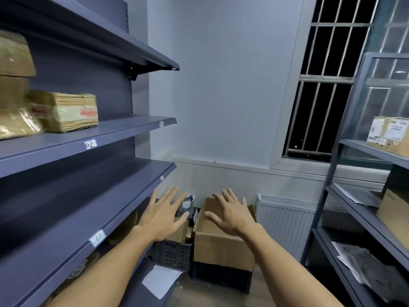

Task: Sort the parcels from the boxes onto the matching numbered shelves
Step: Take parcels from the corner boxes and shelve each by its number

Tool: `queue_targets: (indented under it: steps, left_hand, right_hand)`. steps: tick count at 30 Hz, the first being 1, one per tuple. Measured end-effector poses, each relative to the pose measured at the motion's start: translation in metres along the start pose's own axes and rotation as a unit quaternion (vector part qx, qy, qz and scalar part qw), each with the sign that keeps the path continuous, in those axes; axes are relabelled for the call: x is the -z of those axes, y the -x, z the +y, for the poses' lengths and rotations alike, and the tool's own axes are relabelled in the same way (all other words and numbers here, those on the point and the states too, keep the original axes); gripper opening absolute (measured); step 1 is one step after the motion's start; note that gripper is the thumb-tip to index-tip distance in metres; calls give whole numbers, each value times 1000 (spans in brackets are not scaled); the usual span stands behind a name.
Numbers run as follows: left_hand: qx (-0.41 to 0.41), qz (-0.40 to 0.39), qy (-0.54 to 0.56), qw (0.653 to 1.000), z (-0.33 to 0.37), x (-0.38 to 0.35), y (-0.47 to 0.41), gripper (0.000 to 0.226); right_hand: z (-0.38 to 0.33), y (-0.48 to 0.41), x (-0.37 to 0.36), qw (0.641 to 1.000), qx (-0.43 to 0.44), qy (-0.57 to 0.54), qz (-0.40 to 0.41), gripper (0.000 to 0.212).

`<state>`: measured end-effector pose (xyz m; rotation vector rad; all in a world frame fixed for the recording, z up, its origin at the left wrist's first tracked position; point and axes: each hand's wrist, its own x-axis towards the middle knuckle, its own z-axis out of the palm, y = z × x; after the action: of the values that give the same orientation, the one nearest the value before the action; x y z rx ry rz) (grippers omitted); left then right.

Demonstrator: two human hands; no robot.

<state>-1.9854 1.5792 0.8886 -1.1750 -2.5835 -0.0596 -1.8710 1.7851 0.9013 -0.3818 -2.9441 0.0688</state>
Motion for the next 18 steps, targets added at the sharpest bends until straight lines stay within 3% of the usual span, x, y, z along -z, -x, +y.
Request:
queue_targets:
  steps: [18]
  left_hand:
    - [-14,-14,19,1000,-1,-91,-163,89]
  right_hand:
    - [95,-143,-62,1000,-9,-17,-16,78]
